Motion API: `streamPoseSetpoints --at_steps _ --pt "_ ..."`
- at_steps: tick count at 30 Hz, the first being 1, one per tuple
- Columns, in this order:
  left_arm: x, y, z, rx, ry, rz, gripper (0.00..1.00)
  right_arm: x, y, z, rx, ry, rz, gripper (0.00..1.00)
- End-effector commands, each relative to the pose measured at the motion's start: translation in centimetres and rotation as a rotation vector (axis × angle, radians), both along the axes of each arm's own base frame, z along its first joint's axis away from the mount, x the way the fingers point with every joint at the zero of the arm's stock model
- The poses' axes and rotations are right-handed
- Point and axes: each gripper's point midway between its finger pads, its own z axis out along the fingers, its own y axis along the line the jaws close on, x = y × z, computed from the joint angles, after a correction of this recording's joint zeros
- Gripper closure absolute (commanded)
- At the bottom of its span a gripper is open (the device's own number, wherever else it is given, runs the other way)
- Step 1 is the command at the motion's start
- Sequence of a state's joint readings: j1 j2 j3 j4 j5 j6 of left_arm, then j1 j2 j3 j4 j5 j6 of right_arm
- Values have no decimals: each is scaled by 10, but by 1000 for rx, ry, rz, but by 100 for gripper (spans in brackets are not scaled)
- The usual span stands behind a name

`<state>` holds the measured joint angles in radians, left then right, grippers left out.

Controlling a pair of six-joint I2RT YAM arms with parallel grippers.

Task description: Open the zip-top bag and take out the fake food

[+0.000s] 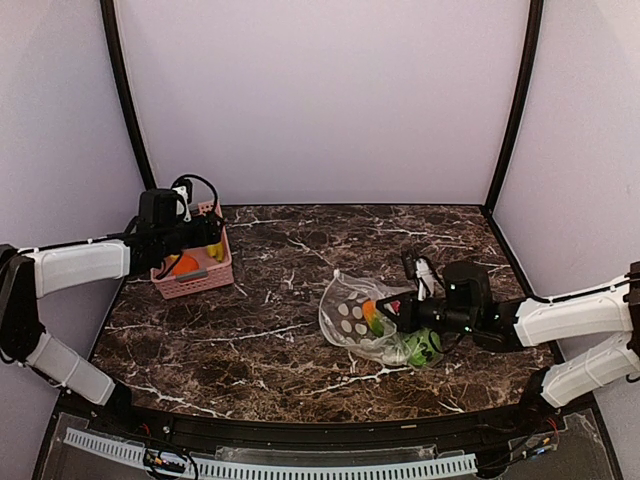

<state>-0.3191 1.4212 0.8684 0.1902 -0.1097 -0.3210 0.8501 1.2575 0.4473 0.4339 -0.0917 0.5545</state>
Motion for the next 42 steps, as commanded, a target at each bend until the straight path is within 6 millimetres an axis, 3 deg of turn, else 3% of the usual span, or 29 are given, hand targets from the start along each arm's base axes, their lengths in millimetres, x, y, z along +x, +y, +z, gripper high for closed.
streamPoseSetpoints --at_steps 1,5,11,15,20,27,33,39,42 --pt "-37 -66 37 13 -199 -287 15 1 9 22 36 -42 27 100" --pt "-83 -128 41 -6 -301 -564 19 -1 14 31 48 -57 44 100" --pt "-138 -210 17 80 -353 -917 24 -4 18 49 61 -87 61 100" --pt "-164 -252 7 100 -390 -1086 30 -5 20 58 71 -100 71 100" --pt "-180 -294 -1 142 -443 -1201 39 -8 24 67 81 -110 89 100" --pt "-192 -327 -17 175 -481 -1289 46 -18 34 83 112 -123 141 100" --pt "-189 -333 -39 161 -474 -1283 48 -21 34 77 106 -114 152 100" --pt "-185 -335 -54 155 -452 -1266 46 -15 -2 75 60 -121 44 53" --pt "-184 -335 -58 152 -447 -1260 46 -8 -29 70 40 -99 -28 38"
